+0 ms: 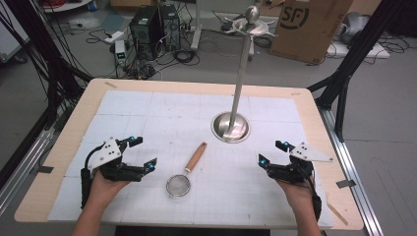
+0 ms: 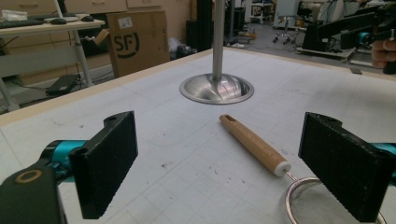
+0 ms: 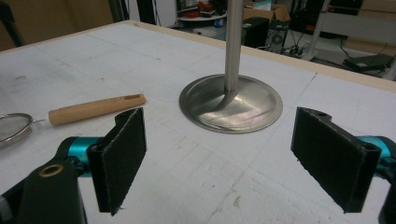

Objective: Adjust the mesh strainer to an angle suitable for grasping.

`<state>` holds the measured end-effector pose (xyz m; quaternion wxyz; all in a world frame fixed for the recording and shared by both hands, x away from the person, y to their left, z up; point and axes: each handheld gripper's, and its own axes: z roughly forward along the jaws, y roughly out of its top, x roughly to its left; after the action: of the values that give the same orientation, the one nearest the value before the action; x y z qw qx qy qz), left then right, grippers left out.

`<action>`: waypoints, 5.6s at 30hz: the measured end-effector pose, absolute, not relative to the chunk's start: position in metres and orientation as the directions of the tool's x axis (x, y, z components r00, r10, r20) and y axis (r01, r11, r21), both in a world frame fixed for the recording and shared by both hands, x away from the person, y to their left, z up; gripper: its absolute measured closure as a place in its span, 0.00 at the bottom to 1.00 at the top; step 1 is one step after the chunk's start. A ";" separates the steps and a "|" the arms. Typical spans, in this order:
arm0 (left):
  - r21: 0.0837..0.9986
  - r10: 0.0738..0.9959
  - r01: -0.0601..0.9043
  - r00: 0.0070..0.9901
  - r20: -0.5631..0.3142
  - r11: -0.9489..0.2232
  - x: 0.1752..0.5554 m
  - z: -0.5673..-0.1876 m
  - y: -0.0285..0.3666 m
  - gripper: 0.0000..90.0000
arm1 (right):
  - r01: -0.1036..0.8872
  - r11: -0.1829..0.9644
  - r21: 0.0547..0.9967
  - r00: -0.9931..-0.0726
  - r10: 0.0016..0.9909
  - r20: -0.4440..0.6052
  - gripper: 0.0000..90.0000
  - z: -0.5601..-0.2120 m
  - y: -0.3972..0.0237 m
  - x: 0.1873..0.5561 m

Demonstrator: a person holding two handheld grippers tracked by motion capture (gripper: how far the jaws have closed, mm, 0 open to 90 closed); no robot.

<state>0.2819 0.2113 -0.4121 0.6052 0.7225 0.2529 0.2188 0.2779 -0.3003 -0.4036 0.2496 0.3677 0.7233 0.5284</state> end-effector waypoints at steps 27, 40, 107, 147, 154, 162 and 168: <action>0.967 0.637 0.223 0.765 -0.094 -0.125 0.283 -0.412 0.214 0.14 | 0.262 0.183 0.948 -0.610 0.792 0.016 0.19 -0.404 -0.301 0.276; 0.965 0.623 0.217 0.778 -0.080 -0.147 0.282 -0.413 0.202 0.14 | 0.265 0.178 0.948 -0.599 0.801 0.017 0.19 -0.404 -0.303 0.277; 0.598 0.447 0.340 0.894 0.035 -0.726 0.316 -0.422 0.077 0.68 | 0.286 0.149 0.946 -0.582 0.812 0.048 0.19 -0.407 -0.313 0.279; 0.489 0.518 0.443 0.855 0.022 -0.752 0.316 -0.418 0.050 0.69 | 0.293 0.143 0.945 -0.576 0.816 0.055 0.19 -0.409 -0.315 0.279; 0.488 0.483 0.413 0.876 0.020 -0.769 0.316 -0.418 0.051 0.76 | 0.296 0.143 0.944 -0.574 0.817 0.056 0.19 -0.409 -0.315 0.279; 0.478 0.480 0.426 0.877 -0.012 -0.768 0.319 -0.417 0.052 0.75 | 0.303 0.143 0.942 -0.572 0.818 0.059 0.19 -0.410 -0.315 0.279; 0.471 0.473 0.429 0.881 -0.028 -0.771 0.322 -0.418 0.052 0.75 | 0.304 0.147 0.941 -0.572 0.818 0.057 0.19 -0.410 -0.314 0.279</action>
<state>0.3218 0.0519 -0.4178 0.2389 0.9398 0.2400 0.0461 0.2795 -0.3141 -0.4103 0.2461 0.3915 0.7162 0.5226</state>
